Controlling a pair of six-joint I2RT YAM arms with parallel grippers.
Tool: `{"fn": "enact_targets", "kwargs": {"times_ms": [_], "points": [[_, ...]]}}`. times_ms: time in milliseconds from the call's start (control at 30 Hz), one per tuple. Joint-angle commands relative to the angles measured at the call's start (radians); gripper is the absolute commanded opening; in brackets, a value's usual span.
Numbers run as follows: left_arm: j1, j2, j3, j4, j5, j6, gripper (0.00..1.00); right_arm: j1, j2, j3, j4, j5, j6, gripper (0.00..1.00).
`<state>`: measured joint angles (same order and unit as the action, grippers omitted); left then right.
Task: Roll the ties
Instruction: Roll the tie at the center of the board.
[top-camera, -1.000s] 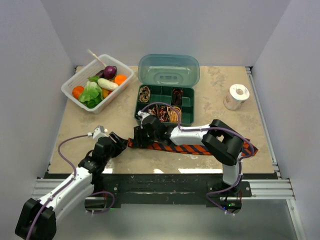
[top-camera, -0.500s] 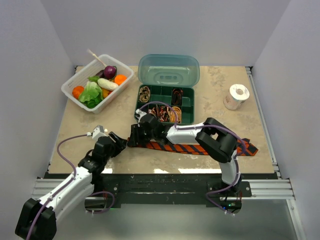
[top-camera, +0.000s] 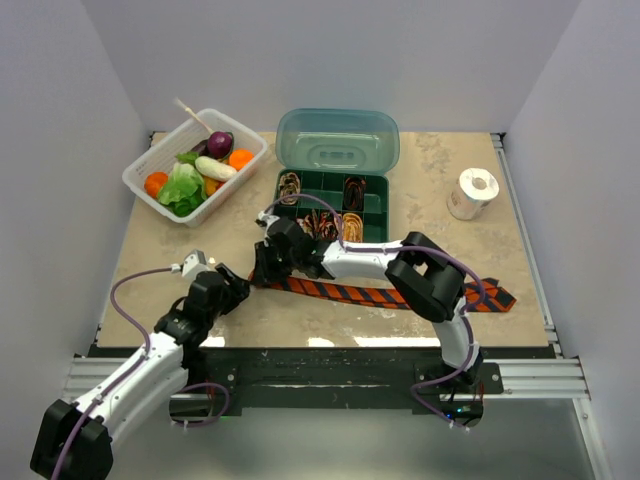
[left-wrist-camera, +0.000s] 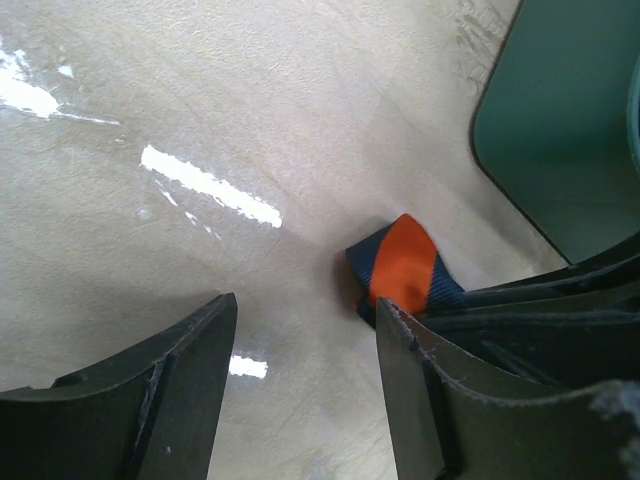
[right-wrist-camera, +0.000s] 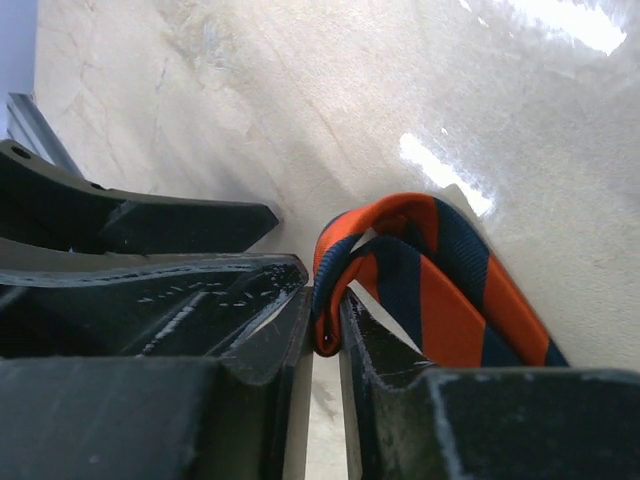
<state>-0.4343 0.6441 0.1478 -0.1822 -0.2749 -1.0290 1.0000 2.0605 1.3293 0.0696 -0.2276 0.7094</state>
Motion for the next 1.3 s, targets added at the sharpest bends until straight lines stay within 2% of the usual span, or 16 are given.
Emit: {"fn": "enact_targets", "kwargs": {"times_ms": [0,133,167,200,333,600,967,1133,1267], "points": [[-0.004,-0.009,0.070,-0.034,-0.035,0.017,0.63,-0.009,-0.008,0.136,-0.103,-0.035,-0.090,0.22],[-0.004,-0.069,0.134,-0.138,-0.079,0.026,0.63,-0.015,0.049,0.218,-0.143,-0.058,-0.113,0.32],[-0.004,-0.083,0.148,-0.155,-0.095,0.026,0.63,-0.015,0.058,0.225,-0.137,-0.058,-0.114,0.42],[-0.004,-0.098,0.173,-0.171,-0.105,0.029,0.63,-0.015,0.070,0.229,-0.131,-0.059,-0.110,0.45],[-0.004,-0.170,0.210,-0.233,-0.138,0.043,0.63,-0.015,0.147,0.283,-0.119,-0.064,-0.110,0.51],[-0.004,-0.201,0.245,-0.255,-0.167,0.076,0.63,-0.014,0.233,0.407,-0.162,-0.078,-0.154,0.52],[-0.004,-0.144,0.246,-0.223,-0.179,0.084,0.64,-0.014,0.110,0.294,-0.126,0.031,-0.272,0.52],[-0.004,-0.117,0.245,-0.198,-0.187,0.101,0.73,-0.014,0.067,0.229,-0.111,0.048,-0.275,0.48],[-0.001,-0.035,0.268,-0.172,-0.176,0.136,0.75,-0.012,0.018,0.168,-0.086,0.095,-0.281,0.47]]}}
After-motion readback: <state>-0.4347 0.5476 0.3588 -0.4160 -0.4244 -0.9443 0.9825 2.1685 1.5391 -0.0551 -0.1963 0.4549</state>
